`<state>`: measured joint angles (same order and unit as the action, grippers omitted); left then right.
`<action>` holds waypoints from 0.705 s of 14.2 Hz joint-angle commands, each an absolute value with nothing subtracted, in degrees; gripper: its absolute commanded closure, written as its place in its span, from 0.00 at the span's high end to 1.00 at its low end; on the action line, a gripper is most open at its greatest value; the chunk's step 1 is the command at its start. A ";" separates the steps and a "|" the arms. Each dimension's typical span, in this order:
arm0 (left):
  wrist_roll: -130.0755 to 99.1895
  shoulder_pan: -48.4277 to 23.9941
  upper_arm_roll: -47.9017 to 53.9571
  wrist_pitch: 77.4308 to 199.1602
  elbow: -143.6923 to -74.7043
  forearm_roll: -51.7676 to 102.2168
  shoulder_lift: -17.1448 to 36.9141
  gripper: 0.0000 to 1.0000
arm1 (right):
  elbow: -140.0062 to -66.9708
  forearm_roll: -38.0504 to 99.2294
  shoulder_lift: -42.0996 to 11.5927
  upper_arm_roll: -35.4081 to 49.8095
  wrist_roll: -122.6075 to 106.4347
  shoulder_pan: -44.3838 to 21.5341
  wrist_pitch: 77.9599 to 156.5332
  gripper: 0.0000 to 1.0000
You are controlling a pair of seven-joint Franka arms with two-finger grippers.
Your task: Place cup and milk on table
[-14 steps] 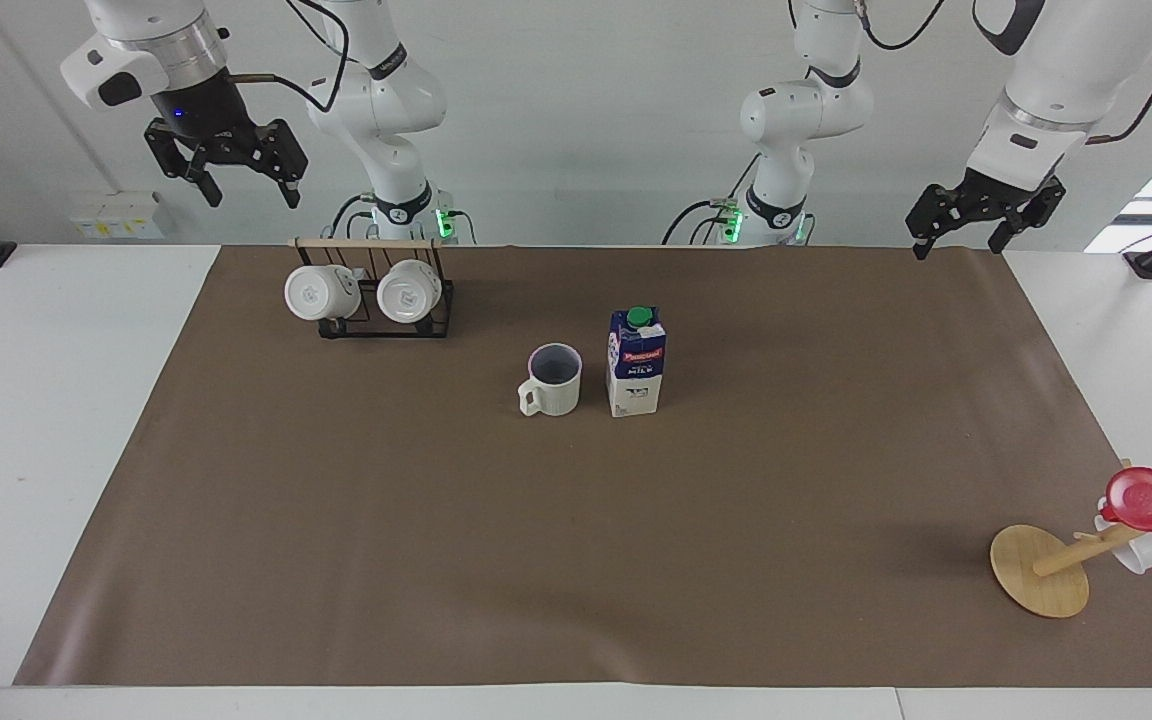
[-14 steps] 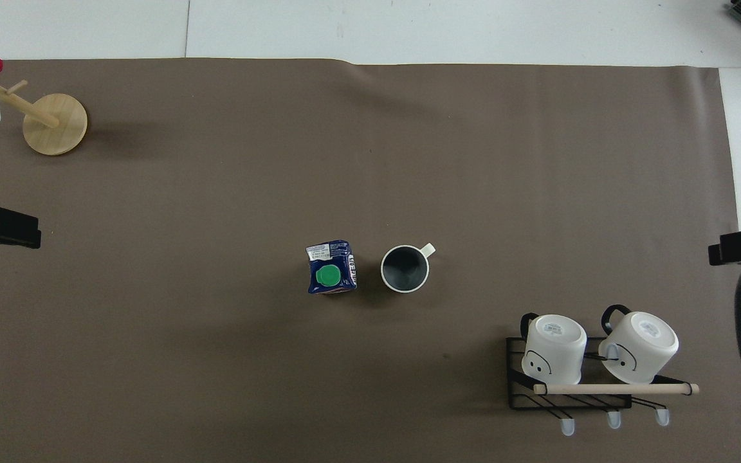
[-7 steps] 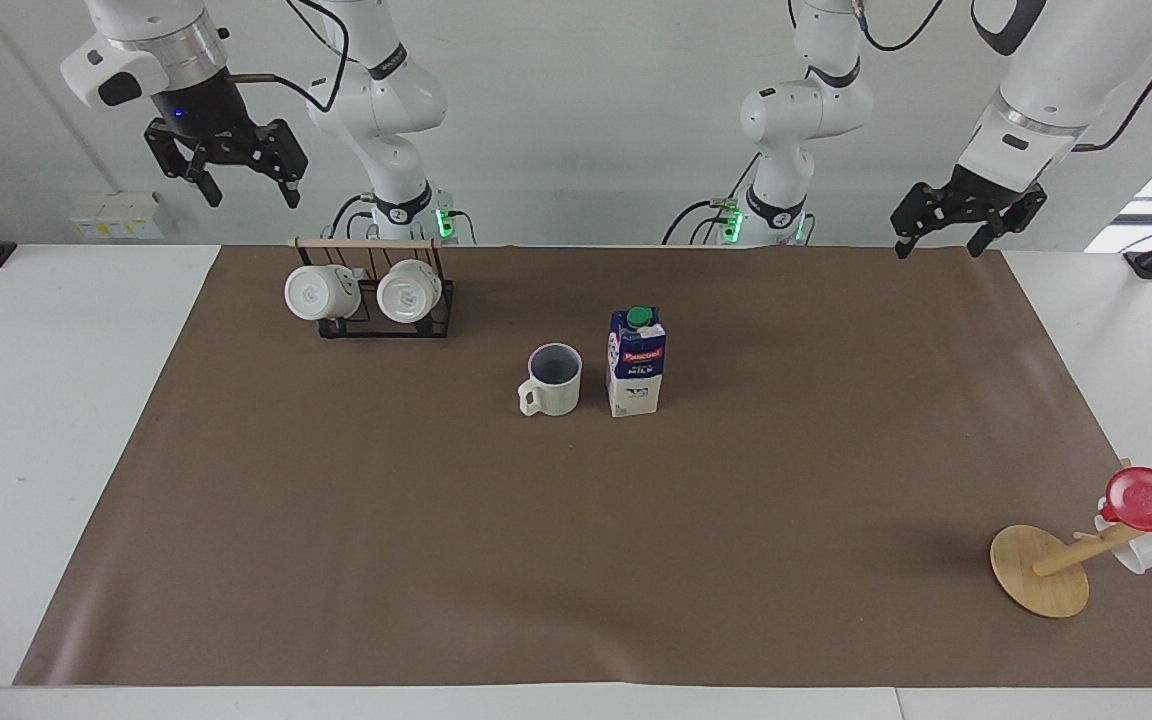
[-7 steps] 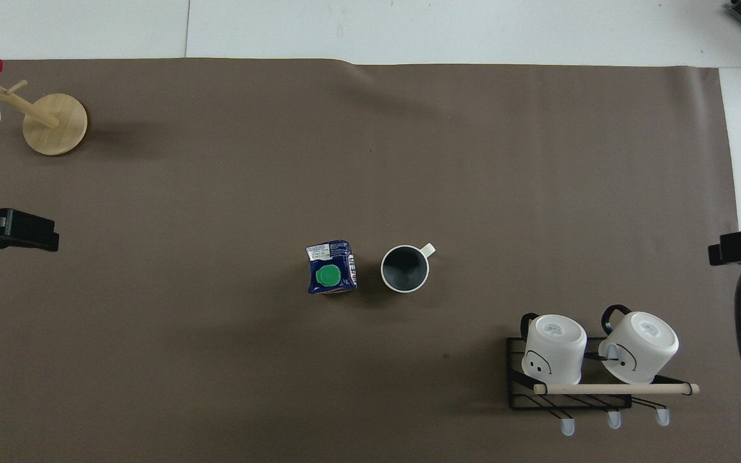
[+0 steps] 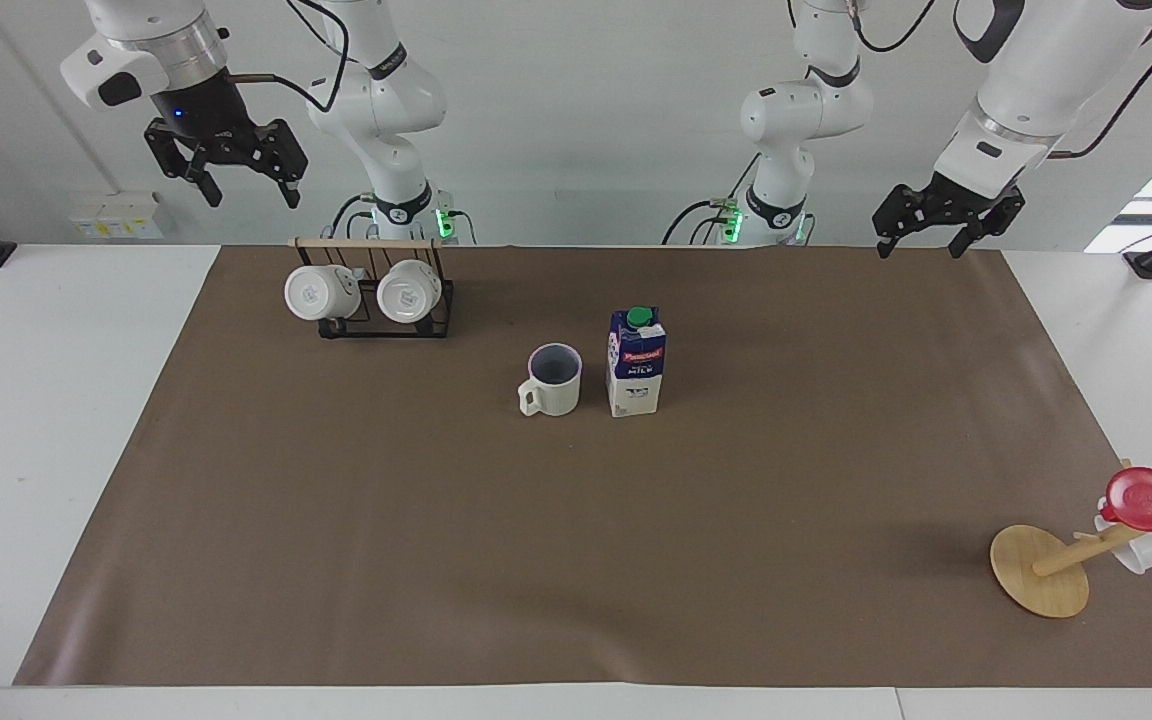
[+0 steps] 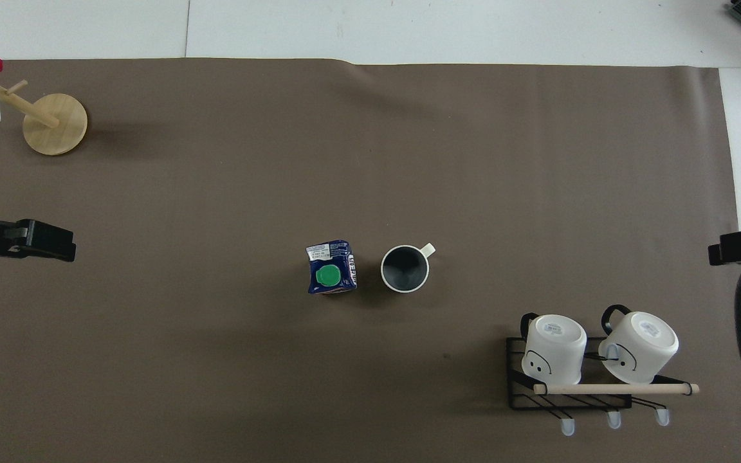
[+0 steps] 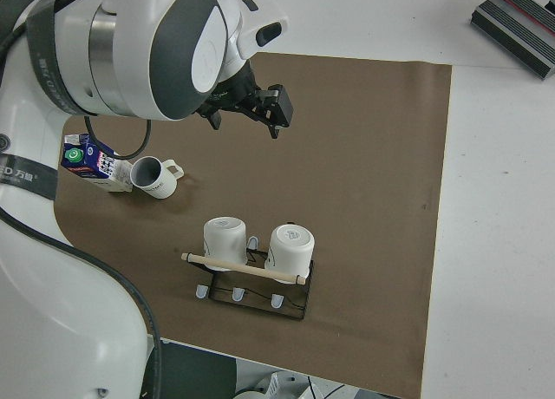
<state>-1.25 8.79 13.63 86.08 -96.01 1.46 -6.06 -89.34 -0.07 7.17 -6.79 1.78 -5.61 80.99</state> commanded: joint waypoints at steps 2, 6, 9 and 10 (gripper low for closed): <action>-0.53 7.73 12.83 86.22 -97.91 2.37 -7.91 1.00 | -88.77 1.23 7.12 -6.77 2.46 -5.27 80.51 1.00; -0.44 7.82 12.57 85.78 -97.65 2.29 -7.91 1.00 | -88.77 1.23 7.12 -6.77 2.55 -5.27 80.51 1.00; -0.61 8.09 12.57 85.69 -97.56 2.29 -7.91 1.00 | -88.77 1.23 7.12 -6.77 2.55 -5.27 80.51 1.00; -0.70 8.17 12.48 85.69 -97.47 2.29 -7.82 1.00 | -88.77 1.23 7.12 -6.77 2.55 -5.27 80.51 1.00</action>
